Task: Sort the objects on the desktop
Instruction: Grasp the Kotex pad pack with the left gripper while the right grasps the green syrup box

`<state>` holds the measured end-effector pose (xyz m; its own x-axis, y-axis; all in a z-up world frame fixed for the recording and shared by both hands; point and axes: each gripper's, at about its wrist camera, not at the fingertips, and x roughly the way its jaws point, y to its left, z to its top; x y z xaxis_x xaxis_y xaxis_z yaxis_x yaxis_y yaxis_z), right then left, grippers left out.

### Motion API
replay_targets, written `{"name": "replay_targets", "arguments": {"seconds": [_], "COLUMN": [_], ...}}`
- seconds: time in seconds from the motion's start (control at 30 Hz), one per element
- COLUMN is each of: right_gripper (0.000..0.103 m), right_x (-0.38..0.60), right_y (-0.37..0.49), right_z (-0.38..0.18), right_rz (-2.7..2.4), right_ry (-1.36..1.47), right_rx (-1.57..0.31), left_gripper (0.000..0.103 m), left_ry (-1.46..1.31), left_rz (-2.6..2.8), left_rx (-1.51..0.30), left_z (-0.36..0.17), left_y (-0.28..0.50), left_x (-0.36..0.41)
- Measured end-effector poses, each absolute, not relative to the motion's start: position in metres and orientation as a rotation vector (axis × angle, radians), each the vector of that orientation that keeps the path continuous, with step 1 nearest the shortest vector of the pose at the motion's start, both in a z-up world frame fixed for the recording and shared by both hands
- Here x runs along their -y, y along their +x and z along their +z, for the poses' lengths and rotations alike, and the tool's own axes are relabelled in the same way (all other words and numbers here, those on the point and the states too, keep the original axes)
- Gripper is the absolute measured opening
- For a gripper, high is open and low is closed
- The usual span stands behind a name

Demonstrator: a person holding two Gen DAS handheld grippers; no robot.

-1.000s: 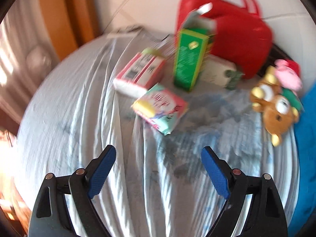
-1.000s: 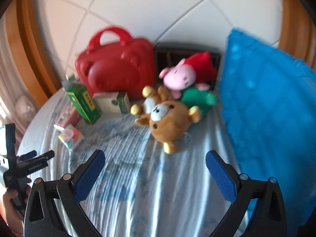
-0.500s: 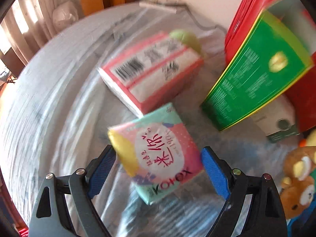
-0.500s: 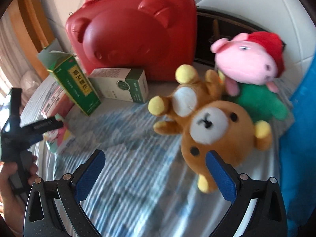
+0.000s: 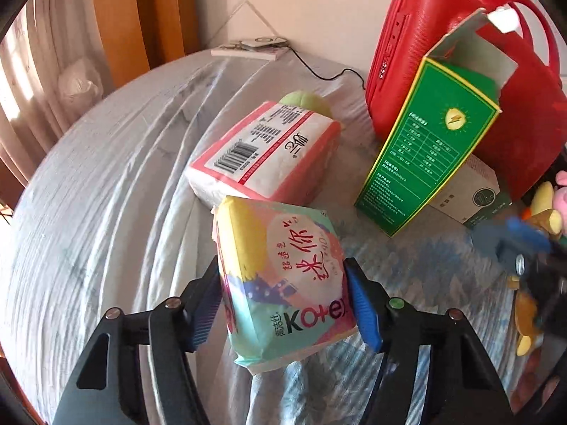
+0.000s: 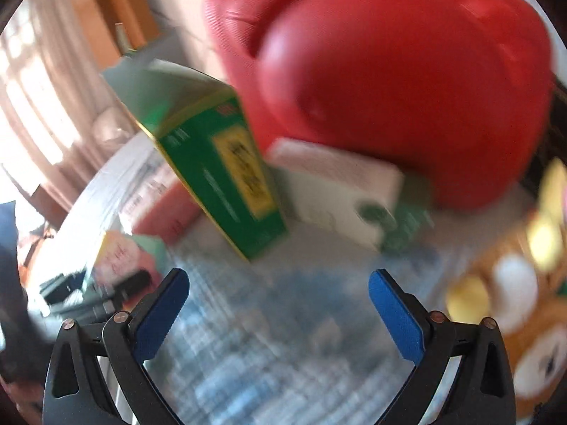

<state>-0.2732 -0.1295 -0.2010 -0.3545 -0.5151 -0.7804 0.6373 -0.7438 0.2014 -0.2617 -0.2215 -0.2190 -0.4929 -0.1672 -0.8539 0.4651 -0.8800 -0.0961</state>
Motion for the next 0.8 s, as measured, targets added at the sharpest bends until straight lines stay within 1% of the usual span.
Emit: {"name": "replay_targets", "arguments": {"seconds": [0.1,0.17,0.2,0.27,0.3,0.37,0.6,0.8], "right_gripper": [0.103,0.103,0.101,0.084,0.064,0.058,0.056,0.055], "right_x": [0.156,0.168,0.173,0.182,0.186,0.19,0.161,0.12], "right_y": [-0.281,-0.286,-0.287,-0.292,-0.295,-0.297,-0.28,-0.244], "right_z": [-0.192,-0.191,-0.191,-0.194,-0.197,-0.2,-0.19,-0.162], "right_rz": [-2.111,-2.097,-2.094,-2.078,-2.065,-2.054,-2.064,-2.137], "right_ry": [1.064,1.03,1.022,1.013,1.02,1.029,1.057,1.05], "right_rx": [-0.234,-0.259,-0.266,-0.279,-0.282,-0.29,-0.24,-0.237], "left_gripper": [0.063,0.057,0.057,0.056,0.056,0.055,0.053,0.053], "left_ry": [1.351,1.345,1.337,1.334,1.337,1.342,1.354,1.333], "left_rz": [-2.377,-2.373,-2.38,-2.385,-2.385,-2.384,-2.415,-2.512], "left_rx": [-0.511,-0.514,-0.506,-0.488,-0.482,-0.47,-0.464,-0.417], "left_z": [-0.228,-0.228,-0.227,-0.226,-0.226,-0.228,-0.217,-0.187], "left_y": [-0.264,-0.272,-0.273,-0.279,-0.28,-0.282,-0.266,-0.241], "left_x": [0.229,0.228,0.229,0.227,0.226,0.225,0.219,0.195]}}
